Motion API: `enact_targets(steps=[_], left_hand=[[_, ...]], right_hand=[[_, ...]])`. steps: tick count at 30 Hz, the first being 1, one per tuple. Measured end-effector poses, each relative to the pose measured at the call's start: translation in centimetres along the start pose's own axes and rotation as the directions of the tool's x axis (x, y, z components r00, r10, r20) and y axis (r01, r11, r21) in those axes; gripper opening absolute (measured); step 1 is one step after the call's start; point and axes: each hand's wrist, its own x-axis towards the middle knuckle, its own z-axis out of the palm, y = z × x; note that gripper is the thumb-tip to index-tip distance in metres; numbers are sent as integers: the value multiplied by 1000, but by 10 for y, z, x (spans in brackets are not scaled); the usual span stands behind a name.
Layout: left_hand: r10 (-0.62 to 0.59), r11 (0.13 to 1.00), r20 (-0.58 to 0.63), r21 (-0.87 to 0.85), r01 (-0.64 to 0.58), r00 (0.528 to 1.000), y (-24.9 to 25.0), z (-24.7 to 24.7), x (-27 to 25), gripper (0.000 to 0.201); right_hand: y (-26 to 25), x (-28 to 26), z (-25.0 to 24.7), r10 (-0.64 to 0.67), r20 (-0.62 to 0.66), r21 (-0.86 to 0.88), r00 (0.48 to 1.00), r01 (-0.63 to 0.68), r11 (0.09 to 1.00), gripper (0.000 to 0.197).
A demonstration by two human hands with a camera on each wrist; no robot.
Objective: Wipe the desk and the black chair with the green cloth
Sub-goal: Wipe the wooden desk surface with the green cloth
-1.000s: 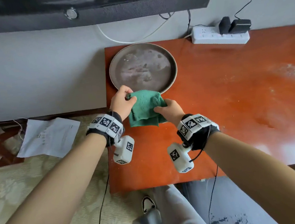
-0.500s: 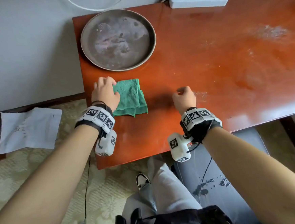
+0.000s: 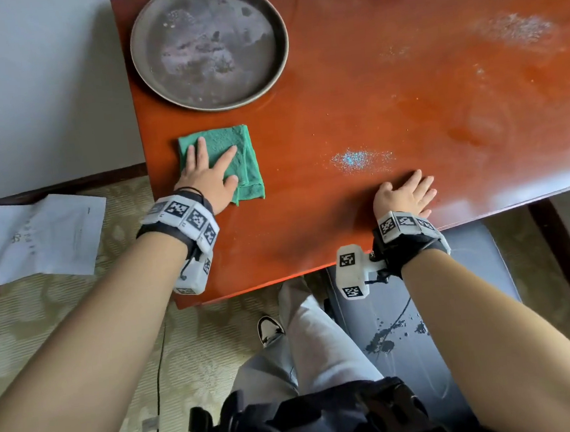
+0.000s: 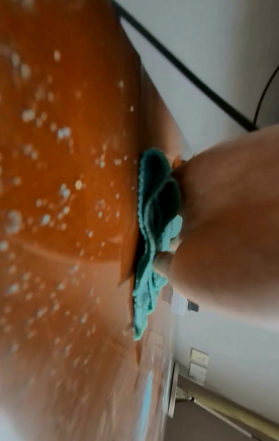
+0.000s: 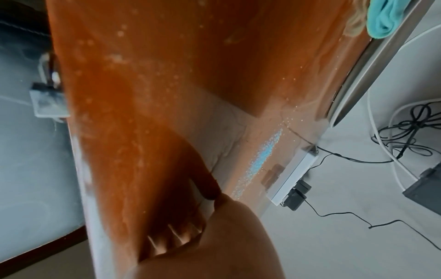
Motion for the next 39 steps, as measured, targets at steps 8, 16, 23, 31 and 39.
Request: enact_targets(steps=[8,16,23,31,39], left_hand=[[-30,999,55,16,29,998,-23,1,-23,56],[63,997,124,-45,-58,990,-38,5,-39,56],[-48,993,11,-109,49,999,-45,-20,3,54],[-129,992,34,14,128,991,-41,-21,-2,53],[-96,994,160,56,89,982,-28,-9,-43,61]], right_hand=[[2,-4,-6,0,92,-79,996,8,997,63],[0,-8,-1,12,65,-82,998,-7,997,62],[-2,-5,1,36,57,-102,998,-30,994,61],[-4,-8,3,36,38,-99,999,-32,995,61],[-10,-13,2,38,19,-83,999,-36,996,61]])
